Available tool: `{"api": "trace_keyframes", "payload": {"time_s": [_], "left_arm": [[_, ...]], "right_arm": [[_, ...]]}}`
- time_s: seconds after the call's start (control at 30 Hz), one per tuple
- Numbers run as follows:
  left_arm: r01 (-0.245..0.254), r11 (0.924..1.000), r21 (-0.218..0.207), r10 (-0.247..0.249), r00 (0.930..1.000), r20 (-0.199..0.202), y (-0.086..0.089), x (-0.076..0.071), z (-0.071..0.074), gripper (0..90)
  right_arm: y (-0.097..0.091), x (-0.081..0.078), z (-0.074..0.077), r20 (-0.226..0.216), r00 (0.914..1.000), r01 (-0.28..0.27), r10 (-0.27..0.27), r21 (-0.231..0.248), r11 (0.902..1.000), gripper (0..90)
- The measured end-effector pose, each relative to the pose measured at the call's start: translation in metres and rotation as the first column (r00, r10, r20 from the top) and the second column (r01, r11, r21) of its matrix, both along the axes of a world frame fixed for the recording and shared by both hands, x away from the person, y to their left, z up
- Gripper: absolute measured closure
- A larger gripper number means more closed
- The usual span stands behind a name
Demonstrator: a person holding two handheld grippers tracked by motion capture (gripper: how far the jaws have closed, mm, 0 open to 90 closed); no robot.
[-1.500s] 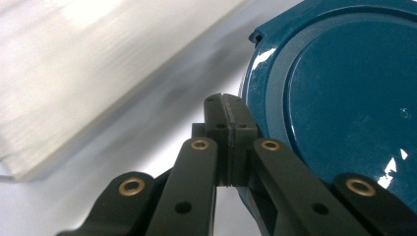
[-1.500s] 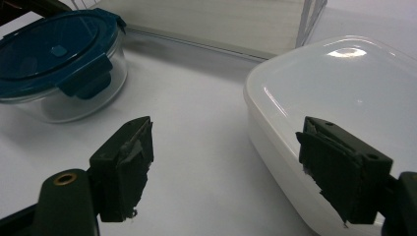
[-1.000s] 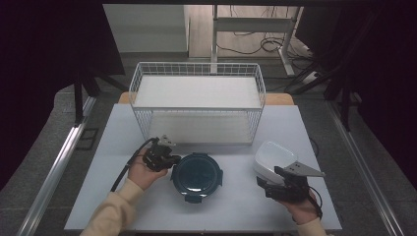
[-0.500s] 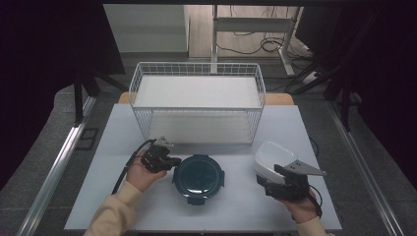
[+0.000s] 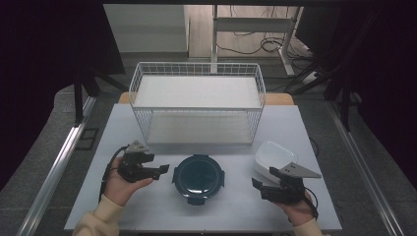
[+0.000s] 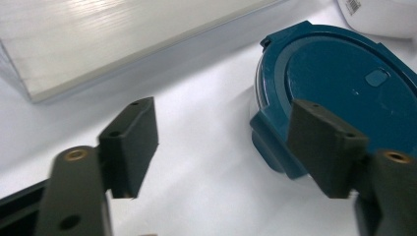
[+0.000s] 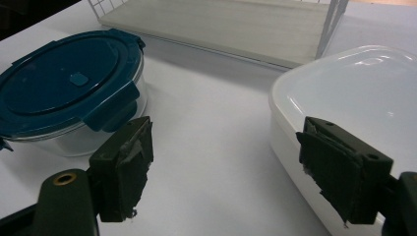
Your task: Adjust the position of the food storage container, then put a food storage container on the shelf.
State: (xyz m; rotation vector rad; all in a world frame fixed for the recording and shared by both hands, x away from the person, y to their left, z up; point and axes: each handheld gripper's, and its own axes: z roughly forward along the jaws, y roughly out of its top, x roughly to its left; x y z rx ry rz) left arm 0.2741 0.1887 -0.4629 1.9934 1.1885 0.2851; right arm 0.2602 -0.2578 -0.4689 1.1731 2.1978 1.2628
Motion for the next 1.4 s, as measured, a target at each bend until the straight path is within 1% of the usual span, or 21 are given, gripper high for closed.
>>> {"api": "trace_keyframes", "payload": {"time_s": [0.07, 0.13, 0.27, 0.4, 0.43, 0.47, 0.5, 0.57, 0.7, 0.77, 0.83, 0.87, 0.93, 1.0, 1.07, 1.13, 1.2, 1.23, 1.3, 1.33, 1.4], "left_arm": [[-0.024, 0.9997, 0.005, 0.024, 0.9997, 0.002, 0.002, -0.004, 0.000, 21.7], [-0.046, 0.9989, -0.009, 0.046, 0.9989, 0.001, 0.007, -0.009, -0.001, 20.2], [-0.048, 0.9987, -0.017, 0.048, 0.9988, 0.003, 0.012, -0.013, -0.003, 20.0], [-0.060, 0.9976, -0.034, 0.060, 0.9982, 0.003, 0.017, -0.017, -0.005, 19.2], [-0.058, 0.9972, -0.048, 0.058, 0.9983, 0.004, 0.020, -0.019, -0.005, 18.9], [-0.058, 0.9972, -0.048, 0.058, 0.9983, 0.004, 0.020, -0.019, -0.005, 18.5], [-0.057, 0.9966, -0.060, 0.057, 0.9984, 0.001, 0.022, -0.020, -0.005, 18.3], [-0.057, 0.9939, -0.094, 0.056, 0.9984, -0.007, 0.025, -0.022, -0.004, 18.1], [-0.043, 0.9886, -0.144, 0.042, 0.9990, -0.014, 0.029, -0.024, -0.003, 18.2], [-0.035, 0.9847, -0.171, 0.030, 0.9991, -0.031, 0.030, -0.024, -0.006, 18.9], [-0.029, 0.9786, -0.204, 0.019, 0.9986, -0.049, 0.031, -0.023, -0.008, 20.1], [-0.028, 0.9771, -0.211, 0.017, 0.9984, -0.053, 0.031, -0.022, -0.009, 20.1], [-0.029, 0.9779, -0.207, 0.018, 0.9982, -0.057, 0.030, -0.021, -0.010, 20.7], [-0.028, 0.9762, -0.215, 0.015, 0.9981, -0.060, 0.029, -0.021, -0.011, 20.8], [-0.021, 0.9772, -0.212, 0.009, 0.9982, -0.059, 0.028, -0.020, -0.011, 21.0], [-0.013, 0.9750, -0.222, -0.003, 0.9975, -0.071, 0.026, -0.019, -0.014, 22.3], [-0.012, 0.9738, -0.227, -0.006, 0.9969, -0.079, 0.024, -0.018, -0.014, 22.7], [-0.004, 0.9740, -0.227, -0.015, 0.9966, -0.081, 0.023, -0.017, -0.015, 22.9], [0.007, 0.9812, -0.193, -0.019, 0.9979, -0.062, 0.019, -0.017, -0.014, 23.7], [0.016, 0.9809, -0.194, -0.028, 0.9978, -0.060, 0.018, -0.016, -0.014, 23.8], [0.031, 0.9712, -0.236, -0.050, 0.9959, -0.076, 0.017, -0.014, -0.015, 23.9]], "right_arm": [[-0.001, 0.000, 0.000, 0.005, 1.0000, 0.001, -0.001, -0.003, 1.0000, 20.5], [-0.001, -0.001, -0.001, 0.001, 1.0000, 0.002, -0.002, -0.003, 1.0000, 20.5], [0.000, -0.001, -0.001, 0.002, 1.0000, -0.002, 0.002, -0.006, 1.0000, 20.5], [0.002, -0.001, -0.001, 0.000, 1.0000, -0.006, 0.006, -0.008, 1.0000, 20.5], [0.004, -0.001, -0.002, -0.001, 1.0000, -0.006, 0.006, -0.009, 0.9999, 20.5], [0.004, -0.001, -0.002, -0.001, 1.0000, -0.006, 0.006, -0.009, 0.9999, 20.5], [0.006, -0.001, -0.002, -0.001, 0.9999, -0.014, 0.014, -0.009, 0.9999, 20.5], [0.007, -0.001, -0.002, 0.000, 0.9999, -0.016, 0.016, -0.010, 0.9998, 20.5], [0.007, -0.003, -0.003, -0.008, 0.9998, -0.017, 0.017, -0.008, 0.9998, 20.5], [0.008, -0.003, -0.003, -0.013, 0.9998, -0.017, 0.016, -0.001, 0.9999, 20.5], [0.008, -0.004, -0.002, -0.019, 0.9996, -0.019, 0.019, 0.013, 0.9997, 20.5], [0.008, -0.004, -0.002, -0.019, 0.9996, -0.019, 0.019, 0.013, 0.9997, 20.5], [0.009, -0.004, -0.002, -0.026, 0.9994, -0.021, 0.022, 0.018, 0.9996, 20.5], [0.010, -0.004, -0.003, -0.030, 0.9993, -0.022, 0.022, 0.016, 0.9996, 20.5], [0.012, -0.004, -0.004, -0.035, 0.9991, -0.024, 0.025, 0.015, 0.9996, 20.5], [0.014, -0.005, -0.004, -0.044, 0.9987, -0.023, 0.024, 0.022, 0.9995, 20.5], [0.016, -0.005, -0.004, -0.053, 0.9983, -0.022, 0.024, 0.032, 0.9992, 20.4], [0.017, -0.005, -0.004, -0.058, 0.9980, -0.024, 0.026, 0.039, 0.9989, 20.5], [0.022, -0.004, -0.003, -0.076, 0.9966, -0.026, 0.030, 0.055, 0.9981, 20.5], [0.026, -0.003, -0.003, -0.084, 0.9959, -0.029, 0.034, 0.061, 0.9977, 20.5], [0.035, -0.001, -0.003, -0.102, 0.9937, -0.038, 0.046, 0.078, 0.9962, 20.5]]}}
